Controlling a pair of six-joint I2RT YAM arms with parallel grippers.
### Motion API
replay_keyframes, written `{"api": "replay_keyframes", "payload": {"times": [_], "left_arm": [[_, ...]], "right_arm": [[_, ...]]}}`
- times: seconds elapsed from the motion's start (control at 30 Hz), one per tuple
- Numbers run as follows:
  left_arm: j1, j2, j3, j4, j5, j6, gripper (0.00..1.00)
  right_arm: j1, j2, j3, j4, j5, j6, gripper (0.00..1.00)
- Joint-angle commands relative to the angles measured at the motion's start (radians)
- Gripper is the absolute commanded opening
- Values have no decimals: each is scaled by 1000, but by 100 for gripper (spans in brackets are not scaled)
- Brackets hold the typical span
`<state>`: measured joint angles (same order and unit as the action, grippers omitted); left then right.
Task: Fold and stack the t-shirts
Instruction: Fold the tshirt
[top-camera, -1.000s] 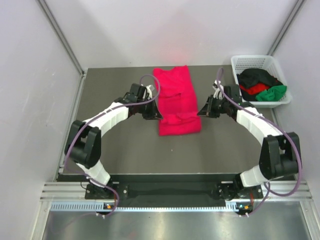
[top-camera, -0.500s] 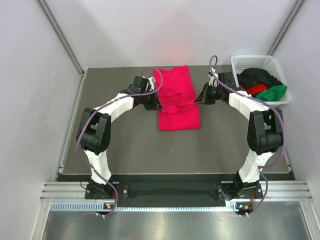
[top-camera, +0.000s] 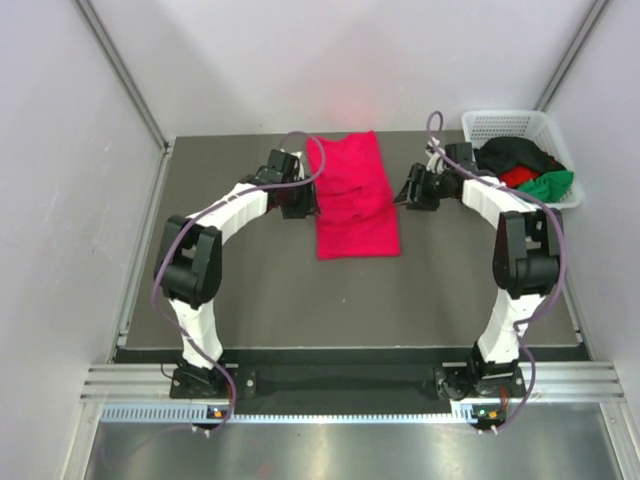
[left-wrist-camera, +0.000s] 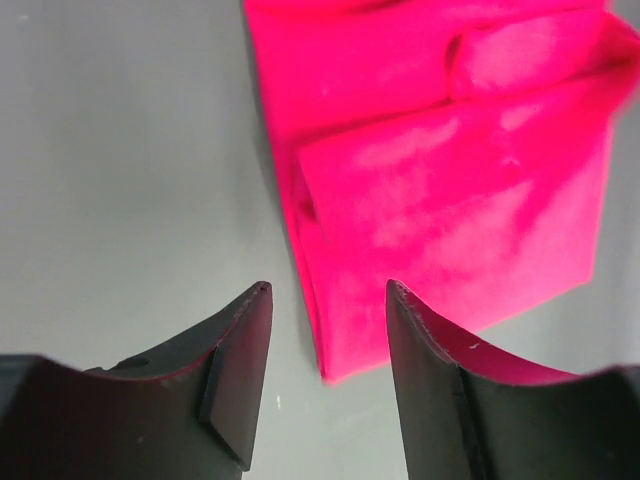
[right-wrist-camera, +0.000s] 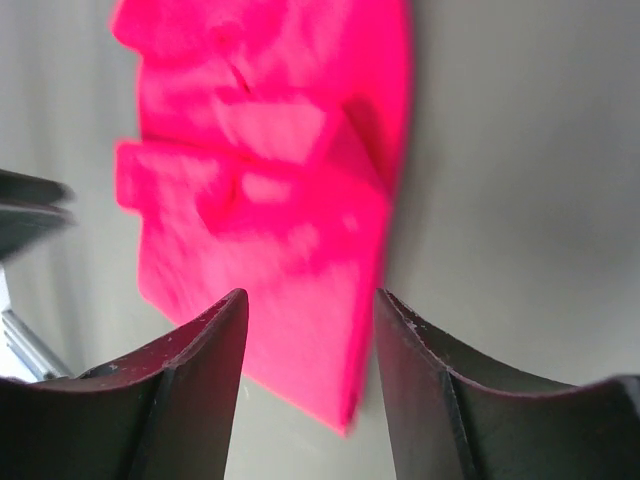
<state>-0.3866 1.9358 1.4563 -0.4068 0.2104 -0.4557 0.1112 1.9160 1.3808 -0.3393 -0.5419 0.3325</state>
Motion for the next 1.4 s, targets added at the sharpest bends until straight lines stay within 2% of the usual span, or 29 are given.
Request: {"api": "replay_keyframes", "payload": {"times": [0.0, 0.1, 0.23, 0.37, 0.7, 0.93, 1.13, 1.37], "left_arm": [[2, -188, -81, -40, -2, 25, 54], [2, -241, -209, -37, 97, -4, 55], [3, -251, -350, 5, 220, -81, 55], [3, -227, -424, 52, 257, -138, 61], [12, -110, -396, 129, 308, -248, 62], [12, -20, -340, 160, 317, -265, 59], [12, 20, -309, 158, 313, -267, 54], [12, 46, -290, 160, 313, -276, 43]], "right_arm": [[-50, -152, -72, -107, -7, -67, 53], [-51, -187, -175, -165, -42, -112, 52], [-51, -201, -343, -124, -90, -67, 52], [-50, -187, -381, -83, -101, -47, 51], [-21, -98, -348, -38, -135, 13, 50], [-19, -63, -345, -7, -156, 45, 50], [-18, -18, -313, 11, -167, 68, 49], [-13, 12, -307, 29, -184, 95, 42]]}}
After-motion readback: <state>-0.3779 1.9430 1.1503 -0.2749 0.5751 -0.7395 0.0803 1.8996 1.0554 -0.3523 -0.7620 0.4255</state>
